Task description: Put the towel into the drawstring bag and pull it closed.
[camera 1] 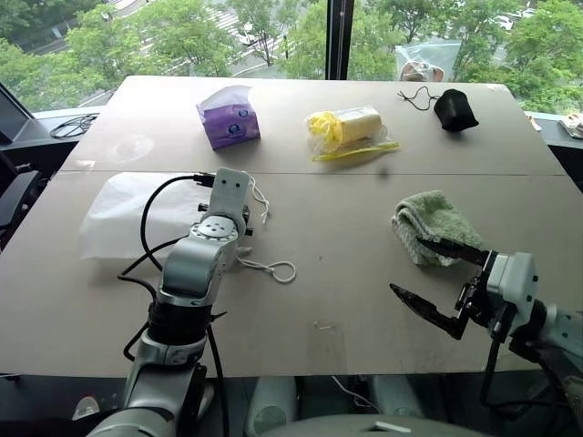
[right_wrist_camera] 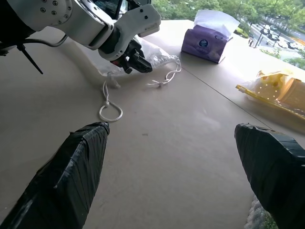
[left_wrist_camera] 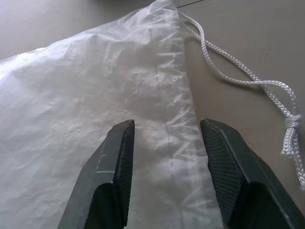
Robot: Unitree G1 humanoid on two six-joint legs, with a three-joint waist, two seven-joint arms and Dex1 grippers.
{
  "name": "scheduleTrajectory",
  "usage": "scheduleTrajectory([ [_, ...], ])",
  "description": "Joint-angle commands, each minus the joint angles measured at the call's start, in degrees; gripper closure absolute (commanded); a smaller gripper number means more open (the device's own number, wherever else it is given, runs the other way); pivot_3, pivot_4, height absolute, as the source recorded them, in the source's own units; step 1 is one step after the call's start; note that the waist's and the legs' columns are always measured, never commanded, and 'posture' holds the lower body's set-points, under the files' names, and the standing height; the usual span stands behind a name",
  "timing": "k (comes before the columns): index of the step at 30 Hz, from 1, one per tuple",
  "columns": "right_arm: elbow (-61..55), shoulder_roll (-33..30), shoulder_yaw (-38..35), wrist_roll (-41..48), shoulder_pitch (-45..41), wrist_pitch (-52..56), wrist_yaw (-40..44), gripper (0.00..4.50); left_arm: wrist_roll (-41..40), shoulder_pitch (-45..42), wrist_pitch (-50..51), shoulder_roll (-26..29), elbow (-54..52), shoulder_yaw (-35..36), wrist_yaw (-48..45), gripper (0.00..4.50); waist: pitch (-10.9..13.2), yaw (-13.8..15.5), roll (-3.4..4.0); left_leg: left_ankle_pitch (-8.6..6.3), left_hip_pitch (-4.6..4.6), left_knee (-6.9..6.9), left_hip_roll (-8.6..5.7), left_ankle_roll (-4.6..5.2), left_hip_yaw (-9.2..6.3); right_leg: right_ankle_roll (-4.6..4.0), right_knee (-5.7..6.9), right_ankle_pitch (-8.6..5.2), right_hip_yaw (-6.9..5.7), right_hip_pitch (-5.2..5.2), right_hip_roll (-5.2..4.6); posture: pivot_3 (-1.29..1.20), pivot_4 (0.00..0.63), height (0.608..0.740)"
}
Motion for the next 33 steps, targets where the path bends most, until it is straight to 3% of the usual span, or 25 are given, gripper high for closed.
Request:
scheduleTrajectory([
  [1,-1.8,-0.1,-0.5,0.6,-0.7,-0.3,-0.3,0.0,3.0,1.8,-2.4,1.4,-2.4,-0.4,-1.2,4.47,0.0,0.0,0.0,0.0,0.0,0.0,0.0,0.0,0.01,0.0,0.0,0.0,0.01,0.0,0.0,0.0,0.15,0.74],
  [6,-0.7,0.1,-0.2,0.4,-1.7,-0.2,-0.4,0.0,3.9,5.3,-6.4,3.5,-2.8,1.4,-4.1,4.47,0.0,0.0,0.0,0.0,-0.02,0.0,0.01,0.0,0.0,-0.02,0.0,-0.01,-0.01,-0.03,-0.03,0.0,0.15,0.74],
  [11,-0.6,0.5,0.2,-0.1,-1.8,-0.5,-0.5,0.0,3.4,12.4,-21.9,10.8,-3.7,2.5,-14.7,4.47,0.0,0.0,0.0,-0.01,-0.01,-0.06,0.04,-0.01,0.04,-0.19,0.0,-0.09,0.01,-0.07,-0.06,0.0,0.15,0.74],
  [14,-0.5,0.5,0.0,0.0,-1.8,-0.5,-0.7,0.0,0.2,17.7,-35.0,15.9,-6.9,3.6,-26.5,4.47,0.0,0.0,0.01,-0.02,-0.02,-0.1,0.05,-0.04,0.05,-0.21,-0.01,-0.11,0.0,-0.11,-0.11,0.0,0.15,0.74],
  [17,-0.2,0.5,0.0,-0.3,-1.6,-0.8,-0.6,0.0,-10.5,24.8,-49.9,18.6,-10.1,8.6,-44.4,4.47,0.0,0.0,0.02,-0.16,-0.03,-0.2,0.02,-0.27,0.18,-0.44,-0.06,0.0,0.0,-0.18,-0.34,0.0,0.15,0.74],
  [22,1.5,0.8,0.9,-1.6,-1.3,-2.4,0.4,0.0,-14.5,30.1,-52.2,22.5,-7.7,15.7,-52.5,4.47,0.0,0.0,0.06,-0.17,-0.05,-0.25,0.0,-0.27,0.17,-0.39,-0.1,-0.13,-0.11,-0.2,-0.39,0.0,0.15,0.74],
  [25,2.8,1.0,1.7,-1.9,-2.1,-3.3,1.1,0.0,-22.2,29.4,-46.1,22.3,-5.0,18.5,-56.1,4.47,0.0,0.0,0.11,-0.16,-0.03,-0.27,0.01,-0.27,0.14,-0.32,-0.08,-0.2,-0.16,-0.2,-0.34,0.0,0.15,0.74],
  [29,5.0,1.1,2.6,-2.5,-3.4,-4.6,2.5,0.0,-24.3,30.3,-44.7,22.6,-2.0,20.4,-58.7,4.47,0.0,0.0,0.09,-0.15,-0.04,-0.25,-0.01,-0.23,0.14,-0.31,-0.09,-0.2,-0.19,-0.18,-0.29,0.0,0.15,0.74],
  [32,6.5,1.1,2.7,-2.6,-4.5,-5.2,3.3,0.0,-22.6,32.3,-48.6,21.9,-2.5,21.6,-59.0,3.71,0.0,-0.1,0.08,-0.02,-0.05,-0.25,0.0,-0.02,0.16,-0.31,-0.1,-0.2,-0.17,-0.19,-0.27,0.0,0.15,0.74],
  [33,6.9,1.0,2.6,-2.6,-4.8,-5.4,3.5,0.0,-17.9,32.9,-52.6,21.0,-2.9,21.1,-56.1,3.14,0.0,-0.1,0.08,-0.02,-0.05,-0.26,0.01,-0.03,0.16,-0.31,-0.1,-0.2,-0.16,-0.19,-0.27,0.0,0.15,0.74],
])
